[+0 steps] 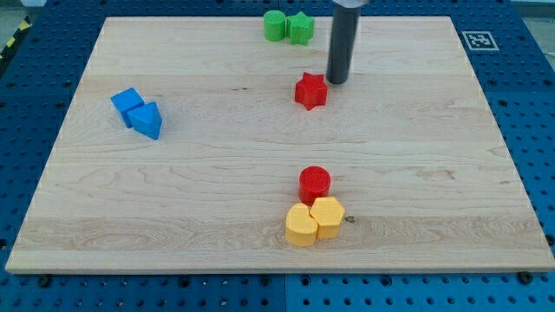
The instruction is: Push the red star into the blue blocks
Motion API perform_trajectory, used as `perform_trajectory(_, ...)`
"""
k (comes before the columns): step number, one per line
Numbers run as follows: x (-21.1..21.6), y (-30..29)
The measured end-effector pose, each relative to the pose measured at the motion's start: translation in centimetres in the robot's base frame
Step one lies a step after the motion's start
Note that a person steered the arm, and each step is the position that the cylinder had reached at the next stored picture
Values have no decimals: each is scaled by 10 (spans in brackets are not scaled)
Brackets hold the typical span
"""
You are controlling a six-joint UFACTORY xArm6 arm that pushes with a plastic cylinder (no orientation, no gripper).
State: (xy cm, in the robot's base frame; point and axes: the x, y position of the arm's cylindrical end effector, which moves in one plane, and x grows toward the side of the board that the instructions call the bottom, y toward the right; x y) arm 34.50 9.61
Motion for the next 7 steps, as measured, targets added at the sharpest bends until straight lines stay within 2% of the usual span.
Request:
perform_trajectory(1, 19, -5)
perform_trajectory(4, 44, -110)
perform_trajectory(6, 74, -145)
perform_trajectory(7, 59, -152)
